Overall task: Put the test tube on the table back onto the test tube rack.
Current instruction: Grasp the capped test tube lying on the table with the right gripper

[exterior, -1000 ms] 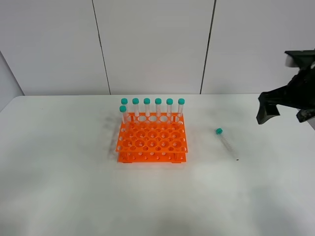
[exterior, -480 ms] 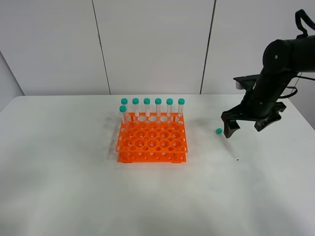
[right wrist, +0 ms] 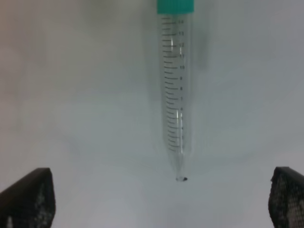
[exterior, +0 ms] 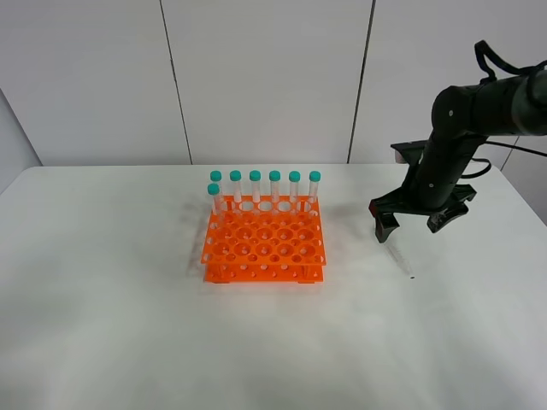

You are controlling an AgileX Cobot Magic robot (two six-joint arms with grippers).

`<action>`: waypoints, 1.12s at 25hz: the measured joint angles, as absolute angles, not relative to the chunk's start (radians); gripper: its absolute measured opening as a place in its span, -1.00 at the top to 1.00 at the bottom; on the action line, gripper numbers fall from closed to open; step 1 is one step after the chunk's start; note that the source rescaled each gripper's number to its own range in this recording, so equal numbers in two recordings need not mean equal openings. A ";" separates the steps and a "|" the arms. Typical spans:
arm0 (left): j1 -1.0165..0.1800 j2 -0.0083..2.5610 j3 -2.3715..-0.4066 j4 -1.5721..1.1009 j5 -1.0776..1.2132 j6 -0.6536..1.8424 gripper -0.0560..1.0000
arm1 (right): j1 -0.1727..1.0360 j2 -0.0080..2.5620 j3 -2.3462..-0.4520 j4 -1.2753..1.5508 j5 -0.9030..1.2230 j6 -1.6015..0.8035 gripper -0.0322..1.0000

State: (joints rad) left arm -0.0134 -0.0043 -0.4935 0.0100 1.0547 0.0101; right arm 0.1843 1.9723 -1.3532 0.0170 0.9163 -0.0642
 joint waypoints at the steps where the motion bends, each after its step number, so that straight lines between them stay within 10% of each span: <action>1: -0.013 -0.004 -0.493 0.010 1.055 0.010 -0.88 | 0.184 1.987 -1.355 0.017 0.907 -0.064 -1.00; 28: -0.013 -0.004 -0.493 0.010 1.055 0.010 -0.88 | 0.161 2.150 -1.399 0.014 0.848 -0.045 -1.00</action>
State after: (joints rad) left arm -0.0134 -0.0043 -0.4935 0.0100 1.0547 0.0101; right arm 0.1610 2.1498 -1.3995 0.0137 0.8476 -0.0452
